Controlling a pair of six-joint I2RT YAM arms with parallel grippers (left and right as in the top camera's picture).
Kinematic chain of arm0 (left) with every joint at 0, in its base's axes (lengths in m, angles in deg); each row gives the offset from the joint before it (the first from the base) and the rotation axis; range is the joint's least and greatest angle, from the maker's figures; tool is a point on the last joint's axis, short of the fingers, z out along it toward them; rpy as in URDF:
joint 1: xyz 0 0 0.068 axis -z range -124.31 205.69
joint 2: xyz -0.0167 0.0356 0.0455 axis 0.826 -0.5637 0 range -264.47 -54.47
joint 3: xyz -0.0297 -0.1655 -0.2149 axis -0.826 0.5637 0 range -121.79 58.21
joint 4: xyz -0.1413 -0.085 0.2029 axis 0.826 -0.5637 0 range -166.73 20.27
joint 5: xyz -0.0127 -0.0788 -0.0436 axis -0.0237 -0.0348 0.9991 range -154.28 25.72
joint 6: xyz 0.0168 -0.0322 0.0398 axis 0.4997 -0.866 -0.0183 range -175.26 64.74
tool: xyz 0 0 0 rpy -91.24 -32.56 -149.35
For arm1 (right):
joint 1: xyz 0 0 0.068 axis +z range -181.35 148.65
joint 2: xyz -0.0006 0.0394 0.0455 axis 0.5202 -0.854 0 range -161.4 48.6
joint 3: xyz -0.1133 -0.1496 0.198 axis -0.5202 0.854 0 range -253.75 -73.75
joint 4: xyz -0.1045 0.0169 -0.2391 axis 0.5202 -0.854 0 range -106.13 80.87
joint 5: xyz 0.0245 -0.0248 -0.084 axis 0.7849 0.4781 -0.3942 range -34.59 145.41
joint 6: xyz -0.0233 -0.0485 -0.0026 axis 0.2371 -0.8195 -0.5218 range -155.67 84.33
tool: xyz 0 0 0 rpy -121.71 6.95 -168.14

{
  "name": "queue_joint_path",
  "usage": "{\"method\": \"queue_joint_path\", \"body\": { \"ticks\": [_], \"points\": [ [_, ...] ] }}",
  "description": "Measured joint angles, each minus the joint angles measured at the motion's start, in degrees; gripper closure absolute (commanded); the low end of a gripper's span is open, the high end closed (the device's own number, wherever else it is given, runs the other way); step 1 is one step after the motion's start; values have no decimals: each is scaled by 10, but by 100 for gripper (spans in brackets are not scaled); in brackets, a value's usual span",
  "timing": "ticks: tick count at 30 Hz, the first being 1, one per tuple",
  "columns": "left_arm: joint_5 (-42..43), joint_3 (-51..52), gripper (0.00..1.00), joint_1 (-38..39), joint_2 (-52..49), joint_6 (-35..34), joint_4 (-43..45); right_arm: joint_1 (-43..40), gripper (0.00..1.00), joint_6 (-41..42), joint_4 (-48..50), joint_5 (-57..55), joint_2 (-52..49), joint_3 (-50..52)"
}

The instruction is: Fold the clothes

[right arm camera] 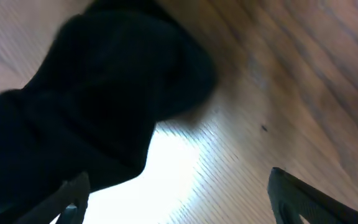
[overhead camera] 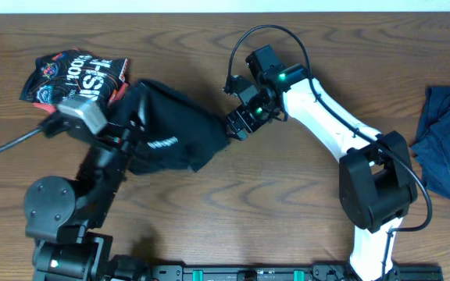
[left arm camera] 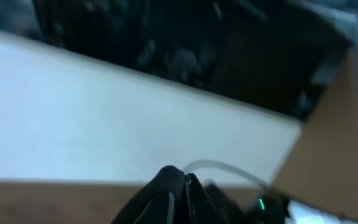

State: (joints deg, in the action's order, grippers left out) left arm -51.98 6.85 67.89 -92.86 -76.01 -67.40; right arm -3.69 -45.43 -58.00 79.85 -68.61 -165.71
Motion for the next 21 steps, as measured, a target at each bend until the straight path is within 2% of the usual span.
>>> {"method": "queue_joint_path", "body": {
  "ticks": [4, 9, 19, 21],
  "points": [
    [-24, -36, 94, -1, -26, -4, 31, -5, 2, -4, 19, 2, 10, 0],
    [-31, -68, 94, -1, -57, -3, 34, -6, 1, -35, 8, 7, 38, 0],
    [-37, -69, 94, -1, -77, 3, 33, 38, 4, -98, 25, 29, 47, 0],
    [-37, -69, 94, -1, -77, 3, 34, 52, 11, -103, 40, 28, 47, 0]
  ]
}}
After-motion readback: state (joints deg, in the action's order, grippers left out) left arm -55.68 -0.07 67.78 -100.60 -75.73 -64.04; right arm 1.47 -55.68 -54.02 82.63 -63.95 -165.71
